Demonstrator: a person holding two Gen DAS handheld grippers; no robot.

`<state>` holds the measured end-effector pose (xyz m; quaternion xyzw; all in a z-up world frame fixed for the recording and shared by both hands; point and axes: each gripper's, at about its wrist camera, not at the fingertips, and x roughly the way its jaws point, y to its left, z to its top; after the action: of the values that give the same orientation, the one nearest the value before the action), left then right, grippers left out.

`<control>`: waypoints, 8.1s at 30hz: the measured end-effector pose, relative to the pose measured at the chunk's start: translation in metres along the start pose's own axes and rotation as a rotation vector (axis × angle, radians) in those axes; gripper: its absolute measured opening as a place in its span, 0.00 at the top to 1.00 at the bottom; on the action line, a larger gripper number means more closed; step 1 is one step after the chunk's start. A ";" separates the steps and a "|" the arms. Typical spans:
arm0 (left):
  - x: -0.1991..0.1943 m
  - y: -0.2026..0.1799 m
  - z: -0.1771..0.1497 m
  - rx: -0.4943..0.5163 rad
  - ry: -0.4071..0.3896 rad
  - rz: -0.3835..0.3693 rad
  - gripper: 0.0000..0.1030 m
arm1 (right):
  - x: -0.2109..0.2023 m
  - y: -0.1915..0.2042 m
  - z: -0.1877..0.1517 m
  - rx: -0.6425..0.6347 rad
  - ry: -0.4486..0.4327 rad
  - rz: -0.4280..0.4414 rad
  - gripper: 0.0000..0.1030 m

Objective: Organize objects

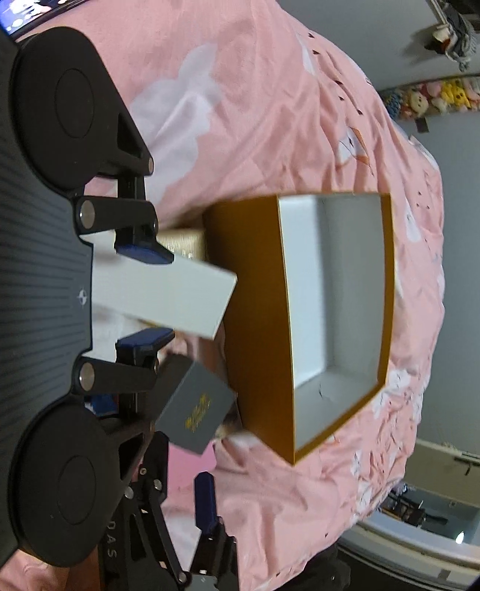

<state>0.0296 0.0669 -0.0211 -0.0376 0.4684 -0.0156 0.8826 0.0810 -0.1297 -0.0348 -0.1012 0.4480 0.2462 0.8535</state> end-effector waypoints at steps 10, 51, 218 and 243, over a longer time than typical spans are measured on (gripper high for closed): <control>0.035 0.020 0.002 0.007 0.107 -0.005 0.37 | 0.047 0.025 0.051 -0.071 0.042 0.108 0.50; 0.063 0.024 -0.010 0.015 0.182 -0.063 0.53 | 0.087 0.030 0.046 -0.075 0.105 0.049 0.69; 0.141 0.018 0.152 0.163 0.073 0.025 0.59 | 0.163 -0.113 0.148 0.402 0.141 0.111 0.37; 0.089 0.090 0.131 -0.058 -0.042 0.063 0.65 | 0.198 -0.065 0.187 0.472 0.128 0.191 0.38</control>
<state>0.1872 0.1580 -0.0285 -0.0488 0.4508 0.0267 0.8909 0.3424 -0.0465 -0.0909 0.1283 0.5537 0.2074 0.7962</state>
